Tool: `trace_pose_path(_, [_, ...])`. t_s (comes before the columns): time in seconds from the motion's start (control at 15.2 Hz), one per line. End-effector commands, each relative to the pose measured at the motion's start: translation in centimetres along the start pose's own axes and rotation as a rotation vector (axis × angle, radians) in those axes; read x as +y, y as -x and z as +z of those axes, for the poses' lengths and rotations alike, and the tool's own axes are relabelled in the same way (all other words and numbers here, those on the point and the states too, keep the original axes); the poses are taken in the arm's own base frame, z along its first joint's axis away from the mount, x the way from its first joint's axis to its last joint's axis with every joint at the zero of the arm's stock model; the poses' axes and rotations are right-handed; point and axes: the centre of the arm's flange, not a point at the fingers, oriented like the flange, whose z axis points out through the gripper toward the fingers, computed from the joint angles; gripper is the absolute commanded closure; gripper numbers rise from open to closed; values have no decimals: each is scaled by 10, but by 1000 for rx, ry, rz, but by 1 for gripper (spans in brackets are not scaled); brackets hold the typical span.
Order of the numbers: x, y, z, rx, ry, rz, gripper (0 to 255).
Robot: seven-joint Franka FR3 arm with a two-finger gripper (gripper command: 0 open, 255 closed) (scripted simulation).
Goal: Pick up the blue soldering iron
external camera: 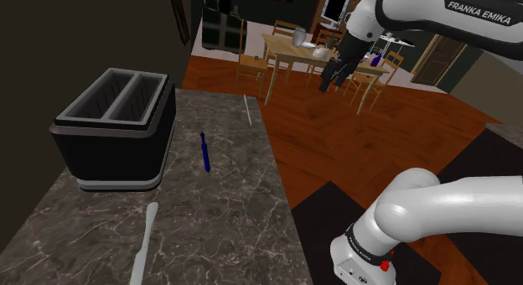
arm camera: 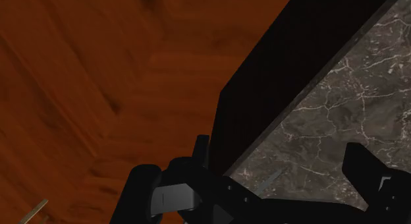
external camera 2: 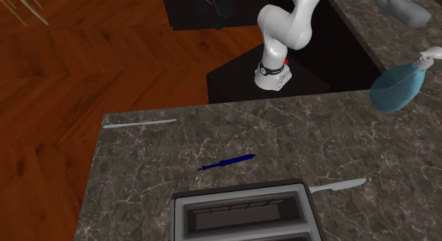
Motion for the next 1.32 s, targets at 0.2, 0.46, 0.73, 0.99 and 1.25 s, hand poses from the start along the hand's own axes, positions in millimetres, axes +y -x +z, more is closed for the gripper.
trace_pose_path(0.2, [-36,-9,19,-12,10,38,0])
trace_pose_path(0.46, [-82,-22,45,-28,24,89,0])
trace_pose_path(0.73, [-128,-37,72,-44,38,140,0])
trace_pose_path(0.99, [-173,-54,100,-60,52,191,0])
trace_pose_path(1.25, [-216,-73,128,-77,66,242,0])
